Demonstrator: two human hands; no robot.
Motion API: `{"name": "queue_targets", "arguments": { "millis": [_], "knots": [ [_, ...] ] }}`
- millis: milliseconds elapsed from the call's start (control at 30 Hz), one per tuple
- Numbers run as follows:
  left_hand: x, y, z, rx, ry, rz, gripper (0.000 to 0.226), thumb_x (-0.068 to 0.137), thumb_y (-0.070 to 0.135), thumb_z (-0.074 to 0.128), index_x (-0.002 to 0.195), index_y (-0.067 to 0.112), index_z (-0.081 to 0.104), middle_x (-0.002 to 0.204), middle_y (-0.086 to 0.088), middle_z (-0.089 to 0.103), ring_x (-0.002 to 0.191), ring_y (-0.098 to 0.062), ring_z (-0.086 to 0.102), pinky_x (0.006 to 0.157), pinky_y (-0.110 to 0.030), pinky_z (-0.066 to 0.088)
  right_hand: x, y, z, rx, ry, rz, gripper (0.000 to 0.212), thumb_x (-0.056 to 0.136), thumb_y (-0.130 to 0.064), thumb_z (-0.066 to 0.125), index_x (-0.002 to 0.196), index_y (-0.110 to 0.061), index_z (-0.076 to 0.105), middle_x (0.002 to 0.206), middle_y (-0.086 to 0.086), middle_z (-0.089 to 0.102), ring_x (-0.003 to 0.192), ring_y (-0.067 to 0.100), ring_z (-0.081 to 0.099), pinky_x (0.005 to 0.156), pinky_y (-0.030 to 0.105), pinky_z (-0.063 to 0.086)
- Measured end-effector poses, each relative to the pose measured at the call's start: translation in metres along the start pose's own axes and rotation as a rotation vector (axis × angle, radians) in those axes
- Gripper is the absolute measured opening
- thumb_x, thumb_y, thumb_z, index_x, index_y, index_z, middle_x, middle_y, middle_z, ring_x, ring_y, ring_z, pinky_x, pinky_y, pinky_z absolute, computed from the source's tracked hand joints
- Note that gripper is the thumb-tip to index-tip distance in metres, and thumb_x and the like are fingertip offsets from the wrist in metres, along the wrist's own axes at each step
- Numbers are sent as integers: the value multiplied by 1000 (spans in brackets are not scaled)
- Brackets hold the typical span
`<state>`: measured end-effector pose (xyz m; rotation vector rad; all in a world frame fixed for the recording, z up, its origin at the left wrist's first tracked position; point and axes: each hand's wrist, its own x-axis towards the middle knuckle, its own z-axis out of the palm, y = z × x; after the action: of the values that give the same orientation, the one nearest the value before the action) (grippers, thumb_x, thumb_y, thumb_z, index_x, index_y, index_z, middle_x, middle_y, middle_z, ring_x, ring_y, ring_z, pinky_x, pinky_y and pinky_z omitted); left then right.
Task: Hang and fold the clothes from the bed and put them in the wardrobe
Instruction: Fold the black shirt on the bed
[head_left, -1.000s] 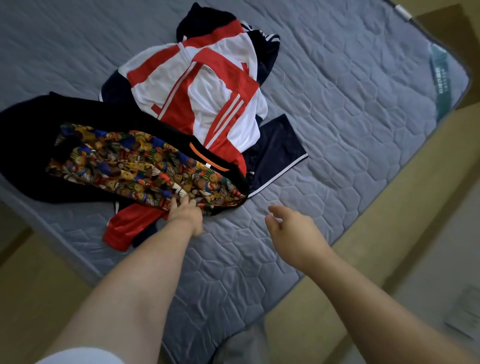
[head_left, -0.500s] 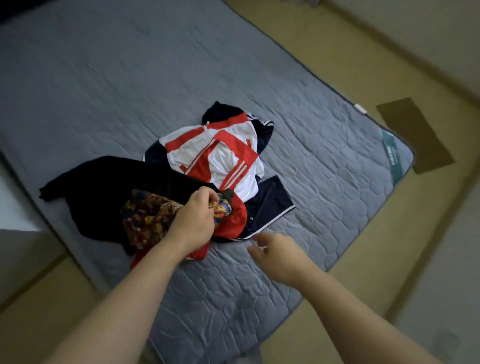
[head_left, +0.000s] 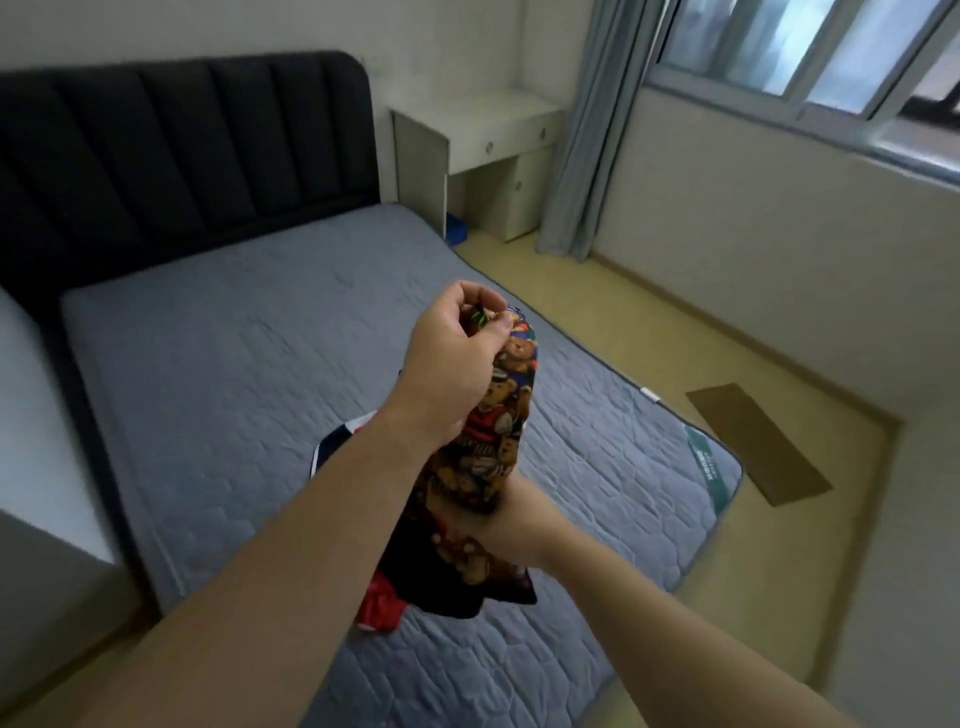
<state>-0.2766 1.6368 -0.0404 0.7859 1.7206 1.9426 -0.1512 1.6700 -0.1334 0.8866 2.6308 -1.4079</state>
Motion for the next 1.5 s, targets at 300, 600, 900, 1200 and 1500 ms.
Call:
{"name": "queue_targets", "arguments": {
  "millis": [300, 600, 900, 1200, 1500],
  "knots": [
    [-32, 27, 15, 291, -245, 146, 48, 91, 25, 70, 135, 27, 52, 125, 12, 62, 120, -4, 58, 104, -28, 49, -43, -41, -98, 360, 512, 135, 28, 100, -34, 42, 111, -26, 66, 102, -3, 71, 93, 18, 67, 82, 43, 58],
    [-131, -29, 30, 731, -649, 23, 130, 46, 90, 72, 149, 51, 3, 157, 28, 7, 141, 2, 19, 109, -18, 32, -82, -43, -190, 727, 649, 253, 30, 99, -25, 52, 122, -5, 54, 112, 19, 65, 98, 34, 68, 87, 55, 58],
    [-113, -28, 75, 521, -153, 10, 37, 88, 1, 54, 113, 29, 55, 99, 15, 60, 108, -20, 61, 65, -4, 43, -120, -45, -213, 1109, 662, 103, 35, 97, -35, 63, 121, -10, 62, 109, 12, 74, 96, 31, 73, 82, 46, 61],
    [-68, 96, 112, -292, -56, -50, 27, 104, 4, 42, 106, 16, 66, 107, -14, 71, 83, -28, 73, 59, -35, 59, -168, -5, -196, 560, 319, 120, 73, 80, 2, 78, 133, -41, 51, 115, 17, 69, 90, 28, 73, 82, 48, 61],
    [-73, 68, 122, 527, -373, 54, 52, 87, 44, 74, 130, 27, 50, 117, 8, 61, 107, -13, 61, 83, -25, 52, -170, 21, -190, 850, 462, 219, 32, 91, 16, 55, 111, -6, 66, 113, 27, 65, 87, 35, 70, 83, 43, 58]
  ]
}}
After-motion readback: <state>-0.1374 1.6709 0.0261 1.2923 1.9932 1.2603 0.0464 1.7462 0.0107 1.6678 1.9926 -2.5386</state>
